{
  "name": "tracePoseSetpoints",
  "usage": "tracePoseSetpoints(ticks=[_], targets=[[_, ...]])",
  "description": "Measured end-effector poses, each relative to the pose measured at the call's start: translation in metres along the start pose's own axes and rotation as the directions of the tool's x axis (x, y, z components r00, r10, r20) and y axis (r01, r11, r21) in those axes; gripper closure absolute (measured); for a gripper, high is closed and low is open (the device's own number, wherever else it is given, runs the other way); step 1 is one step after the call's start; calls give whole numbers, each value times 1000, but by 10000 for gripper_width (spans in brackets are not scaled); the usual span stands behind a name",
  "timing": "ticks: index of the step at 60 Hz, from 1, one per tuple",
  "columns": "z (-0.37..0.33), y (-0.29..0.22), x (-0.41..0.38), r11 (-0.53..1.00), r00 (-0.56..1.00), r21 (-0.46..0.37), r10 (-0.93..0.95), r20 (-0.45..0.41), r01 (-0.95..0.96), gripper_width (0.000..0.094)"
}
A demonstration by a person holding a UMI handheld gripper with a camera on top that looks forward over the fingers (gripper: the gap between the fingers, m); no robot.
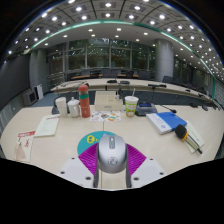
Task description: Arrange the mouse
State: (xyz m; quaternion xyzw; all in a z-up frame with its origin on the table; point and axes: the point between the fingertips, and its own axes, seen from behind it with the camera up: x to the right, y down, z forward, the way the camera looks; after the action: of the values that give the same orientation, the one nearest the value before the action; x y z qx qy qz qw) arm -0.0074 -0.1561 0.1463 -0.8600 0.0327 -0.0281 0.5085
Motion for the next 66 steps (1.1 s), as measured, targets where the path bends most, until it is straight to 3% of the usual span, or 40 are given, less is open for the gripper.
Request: tracePoseSetpoints(ticks=[6, 12, 27, 37, 40, 44, 46, 66], targets=[[33, -49, -17, 998, 1000, 58, -2, 6, 2, 569], [88, -57, -31, 999, 1000, 38, 2, 12, -3, 570], [191, 29, -48, 989, 999, -144, 40, 15, -38, 563], [205, 67, -50, 972, 998, -231, 53, 29, -45, 433], [201, 66, -51, 972, 999, -232, 39, 33, -31, 338], [189, 60, -50, 974, 999, -224, 13, 29, -6, 58], [179, 53, -49, 976, 1000, -217, -2, 26, 8, 101], [-1, -4, -56, 995, 1000, -102, 10, -15, -11, 77]])
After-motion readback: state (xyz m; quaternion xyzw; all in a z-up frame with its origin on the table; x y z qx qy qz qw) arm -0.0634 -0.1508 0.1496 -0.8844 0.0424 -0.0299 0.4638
